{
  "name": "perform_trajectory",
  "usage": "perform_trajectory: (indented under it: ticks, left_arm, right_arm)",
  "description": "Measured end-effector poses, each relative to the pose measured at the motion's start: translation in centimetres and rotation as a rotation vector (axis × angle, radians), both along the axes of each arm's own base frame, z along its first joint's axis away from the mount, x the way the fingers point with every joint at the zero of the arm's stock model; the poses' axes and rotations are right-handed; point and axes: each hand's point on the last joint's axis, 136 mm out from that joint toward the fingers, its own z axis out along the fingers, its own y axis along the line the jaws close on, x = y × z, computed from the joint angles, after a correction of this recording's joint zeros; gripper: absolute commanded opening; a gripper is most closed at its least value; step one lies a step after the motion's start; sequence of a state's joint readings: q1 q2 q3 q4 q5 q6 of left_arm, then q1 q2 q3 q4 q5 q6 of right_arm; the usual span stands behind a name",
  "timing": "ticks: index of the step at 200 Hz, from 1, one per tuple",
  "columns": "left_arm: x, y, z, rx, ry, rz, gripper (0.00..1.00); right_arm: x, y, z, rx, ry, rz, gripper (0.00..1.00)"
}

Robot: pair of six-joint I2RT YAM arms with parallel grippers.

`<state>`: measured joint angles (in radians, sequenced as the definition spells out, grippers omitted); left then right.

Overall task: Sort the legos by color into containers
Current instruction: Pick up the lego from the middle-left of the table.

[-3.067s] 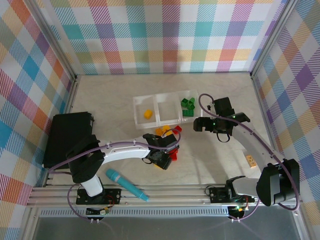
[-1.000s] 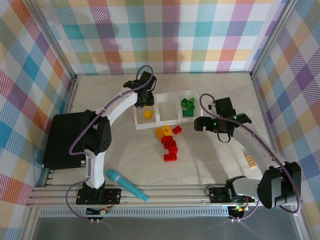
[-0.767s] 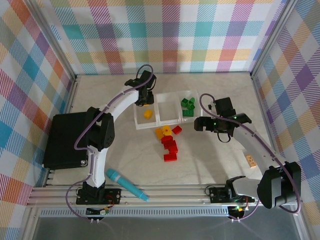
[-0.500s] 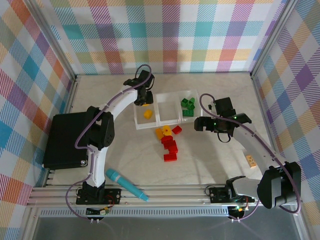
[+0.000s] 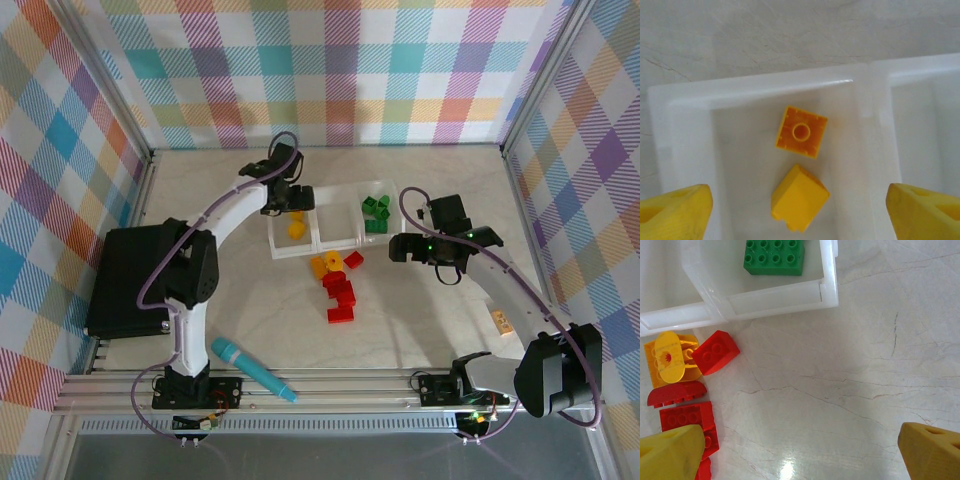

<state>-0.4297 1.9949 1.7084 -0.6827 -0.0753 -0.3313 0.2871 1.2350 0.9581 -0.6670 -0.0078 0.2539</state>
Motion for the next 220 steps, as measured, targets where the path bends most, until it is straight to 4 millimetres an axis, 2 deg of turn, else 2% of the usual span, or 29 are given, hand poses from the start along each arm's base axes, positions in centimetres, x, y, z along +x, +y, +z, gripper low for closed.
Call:
perform_trajectory:
  ticks: [30,52,82,108,157,184,220]
  left_arm:
    - [-3.4,0.3,2.9,-0.036,-0.052,-0.020,0.90]
    - [-6.8,-0.5,3.5,-0.056,-0.069,-0.046,0.89]
    - [-11.8,-3.1,1.6,-0.061,-0.029,-0.130,0.86]
    - [-15.2,-5.3,-0.5,-0.052,0.026,-0.190,0.85]
    - [-19.3,-9.4,-1.3,-0.072,0.062,-0.271,0.84]
    - [-22.0,-11.9,-2.8,-0.055,0.101,-0.370,0.84]
    - [-24.6,-13.0,-4.9,0.012,0.158,-0.530,0.86]
  right_arm:
    - [0.0,0.0,0.0,0.000,0.002,0.000,0.99]
    - [-0.1,0.0,-0.1,-0.001,0.004,0.000,0.99]
    - [0.0,0.0,-0.4,-0.005,0.015,0.000,0.99]
    - [0.0,-0.2,-0.4,-0.014,0.013,-0.006,0.99]
    - [0.0,-0.5,0.1,-0.022,-0.007,-0.014,0.99]
    - [0.0,-0.5,0.2,-0.020,-0.012,-0.014,0.99]
    - [0.0,-0.5,0.3,-0.020,-0.014,-0.014,0.99]
